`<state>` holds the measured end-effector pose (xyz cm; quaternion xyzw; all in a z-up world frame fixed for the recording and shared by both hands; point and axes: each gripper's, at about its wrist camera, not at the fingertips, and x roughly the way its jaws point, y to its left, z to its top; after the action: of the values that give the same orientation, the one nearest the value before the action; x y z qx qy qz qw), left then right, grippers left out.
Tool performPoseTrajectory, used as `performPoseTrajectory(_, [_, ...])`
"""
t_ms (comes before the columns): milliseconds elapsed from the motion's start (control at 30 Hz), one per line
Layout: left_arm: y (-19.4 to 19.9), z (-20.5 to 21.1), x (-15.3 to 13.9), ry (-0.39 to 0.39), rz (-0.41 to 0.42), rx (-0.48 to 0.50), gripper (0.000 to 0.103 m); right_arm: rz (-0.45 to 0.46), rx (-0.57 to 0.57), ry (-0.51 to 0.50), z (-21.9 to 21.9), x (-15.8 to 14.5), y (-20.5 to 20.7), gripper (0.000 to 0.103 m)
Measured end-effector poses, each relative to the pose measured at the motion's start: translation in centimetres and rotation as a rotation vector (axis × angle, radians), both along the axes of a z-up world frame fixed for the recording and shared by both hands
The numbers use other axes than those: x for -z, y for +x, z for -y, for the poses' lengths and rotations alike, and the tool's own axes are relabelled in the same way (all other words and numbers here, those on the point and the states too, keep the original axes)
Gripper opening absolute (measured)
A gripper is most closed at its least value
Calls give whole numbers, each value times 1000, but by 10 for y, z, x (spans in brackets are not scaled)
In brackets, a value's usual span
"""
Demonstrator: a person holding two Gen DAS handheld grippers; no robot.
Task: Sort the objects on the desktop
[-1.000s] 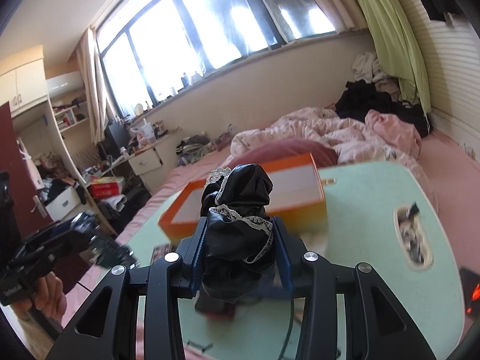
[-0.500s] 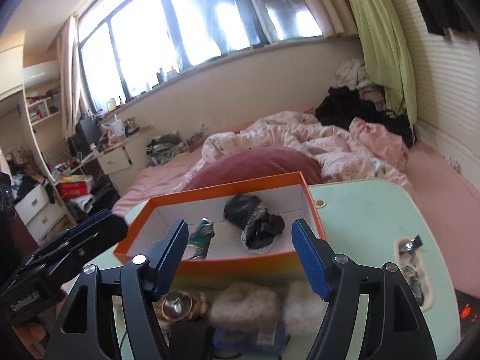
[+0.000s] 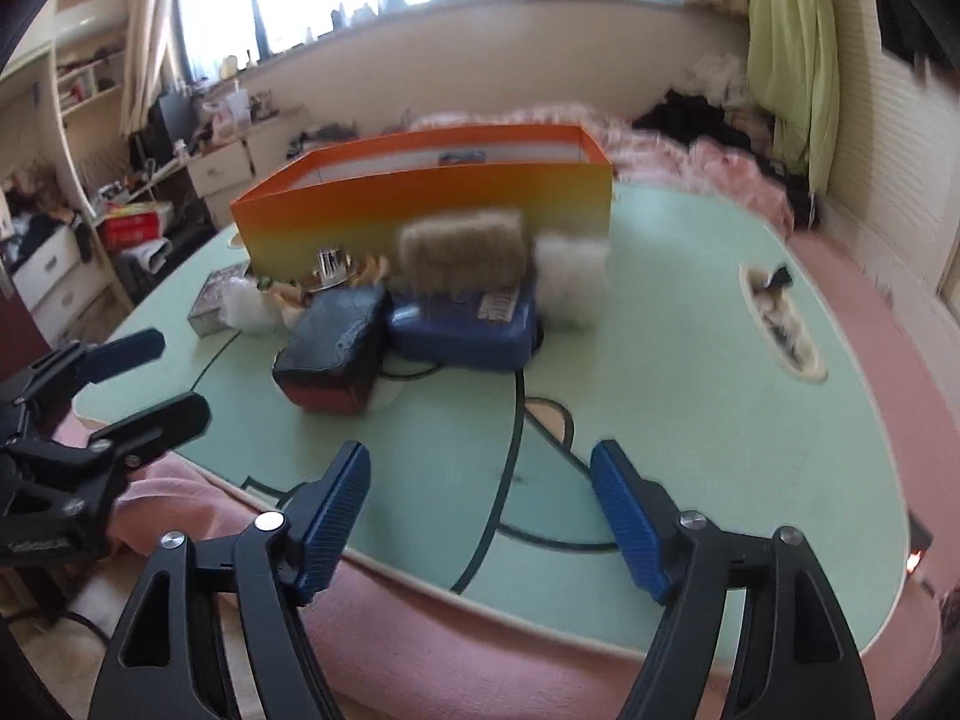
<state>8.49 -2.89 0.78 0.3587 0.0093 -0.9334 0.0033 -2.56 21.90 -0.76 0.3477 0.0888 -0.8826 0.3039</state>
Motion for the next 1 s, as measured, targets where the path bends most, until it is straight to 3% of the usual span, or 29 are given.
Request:
performPoseTrajectory(33, [-5, 2, 8, -2, 35, -4, 88, -13, -9, 28, 5, 4, 2, 96])
performPoseTrajectory(67, [-7, 0, 10, -48, 41, -12, 103, -23, -23, 40, 8, 7, 4, 103])
performPoseTrajectory(1000, [-6, -1, 9, -36, 44, 6, 103, -33, -50, 24, 12, 4, 9, 103])
